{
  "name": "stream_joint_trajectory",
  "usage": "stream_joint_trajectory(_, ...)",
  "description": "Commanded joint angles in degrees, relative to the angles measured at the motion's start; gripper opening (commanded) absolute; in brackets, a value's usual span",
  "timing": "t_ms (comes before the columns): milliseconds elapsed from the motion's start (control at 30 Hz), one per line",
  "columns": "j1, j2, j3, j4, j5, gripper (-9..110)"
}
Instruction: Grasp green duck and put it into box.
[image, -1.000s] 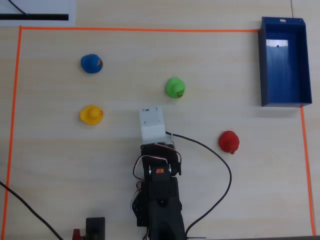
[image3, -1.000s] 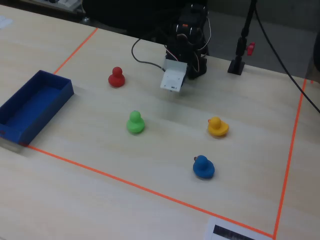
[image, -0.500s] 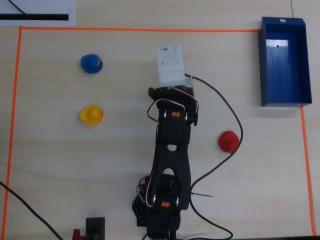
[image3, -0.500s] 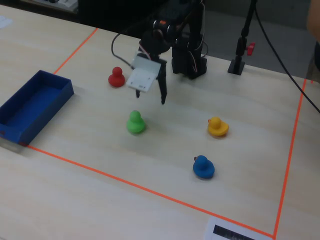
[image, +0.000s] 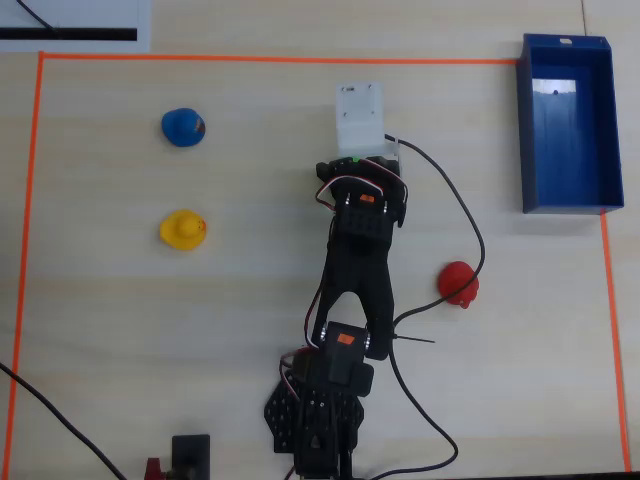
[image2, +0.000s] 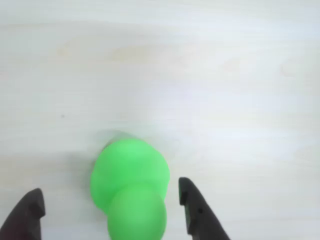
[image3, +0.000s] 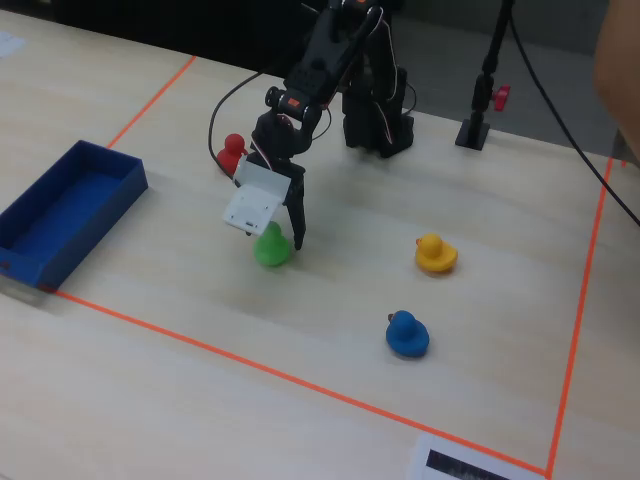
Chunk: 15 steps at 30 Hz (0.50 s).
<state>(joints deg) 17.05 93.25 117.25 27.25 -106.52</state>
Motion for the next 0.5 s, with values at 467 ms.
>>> stream_joint_trajectory(467,2.7,-4.3,1.6,-5.4,-1.2,38)
